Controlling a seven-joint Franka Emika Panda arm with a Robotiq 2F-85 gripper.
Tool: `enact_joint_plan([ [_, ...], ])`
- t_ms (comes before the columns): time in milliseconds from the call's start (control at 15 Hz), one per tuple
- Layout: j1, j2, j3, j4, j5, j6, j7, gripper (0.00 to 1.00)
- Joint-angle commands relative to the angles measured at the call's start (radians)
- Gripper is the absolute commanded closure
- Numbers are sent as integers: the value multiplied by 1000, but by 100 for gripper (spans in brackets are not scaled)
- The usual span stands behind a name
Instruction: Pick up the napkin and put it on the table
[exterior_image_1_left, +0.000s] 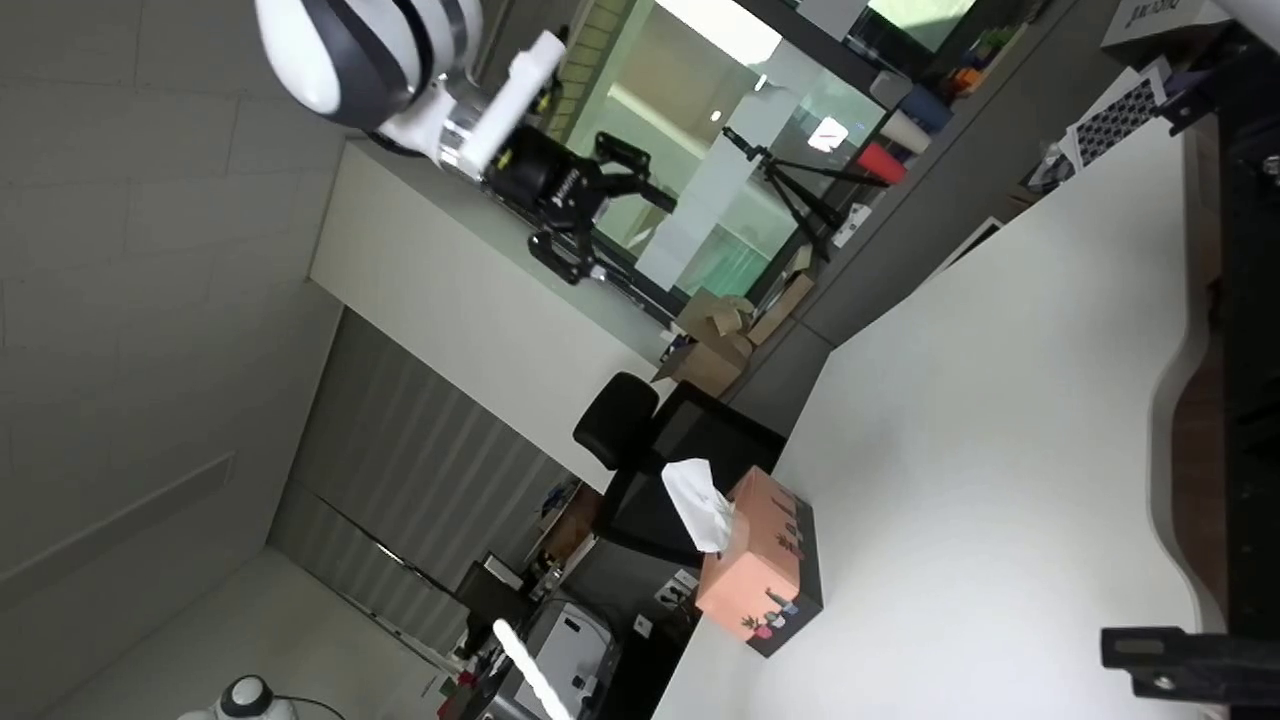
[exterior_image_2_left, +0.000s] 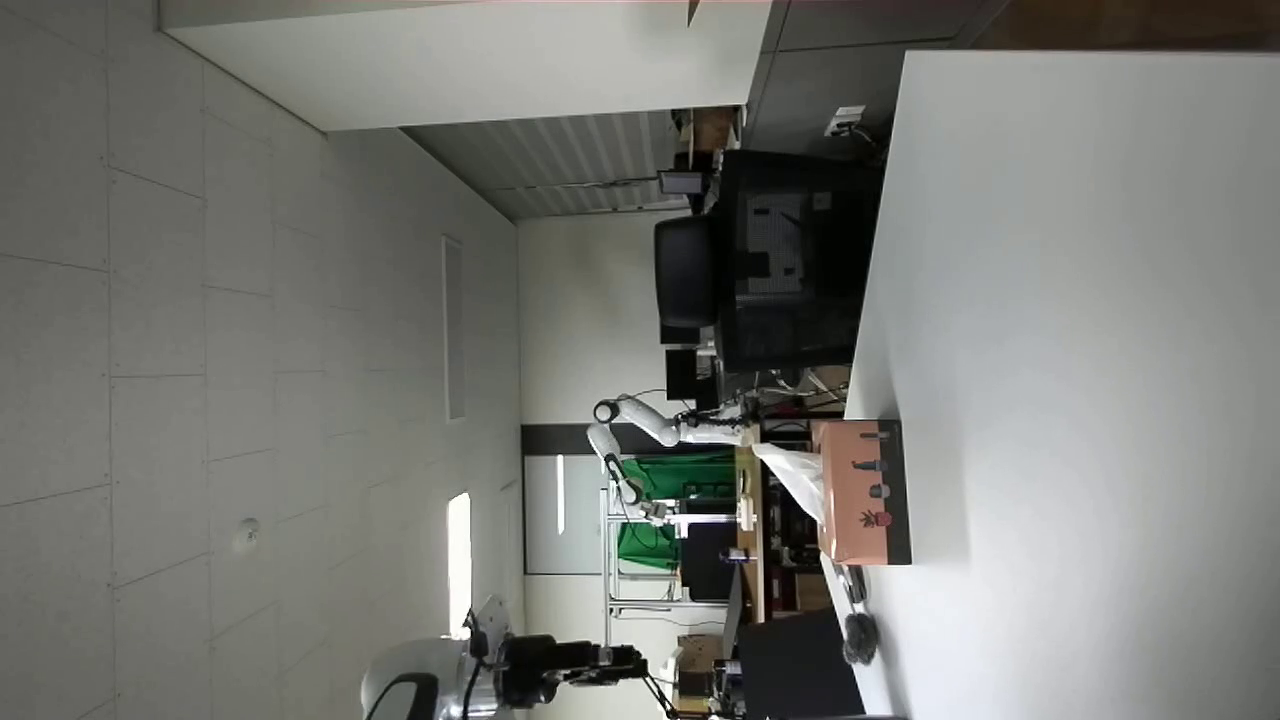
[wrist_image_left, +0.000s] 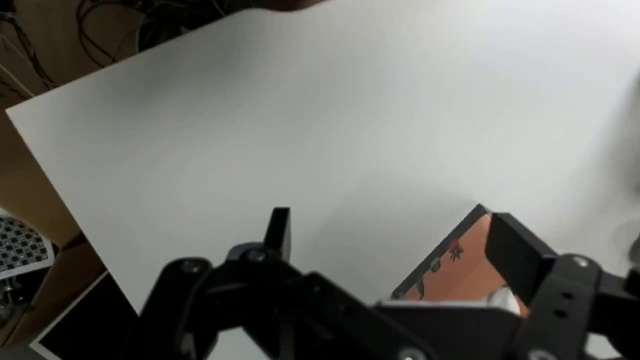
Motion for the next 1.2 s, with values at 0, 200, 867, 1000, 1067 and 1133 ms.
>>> enact_joint_plan([
  [0, -24, 209, -19, 81, 5, 175, 156, 0],
  [200, -22, 363, -53, 158, 32, 287, 241, 0],
  [867, 20, 463, -121, 203, 59, 336, 246, 0],
  [1000, 21, 462, -121, 203, 59, 336, 249, 0],
  [1067, 21, 462, -121, 203, 59, 336, 250, 0],
  [1133, 21, 462, -121, 203, 59, 336, 250, 0],
])
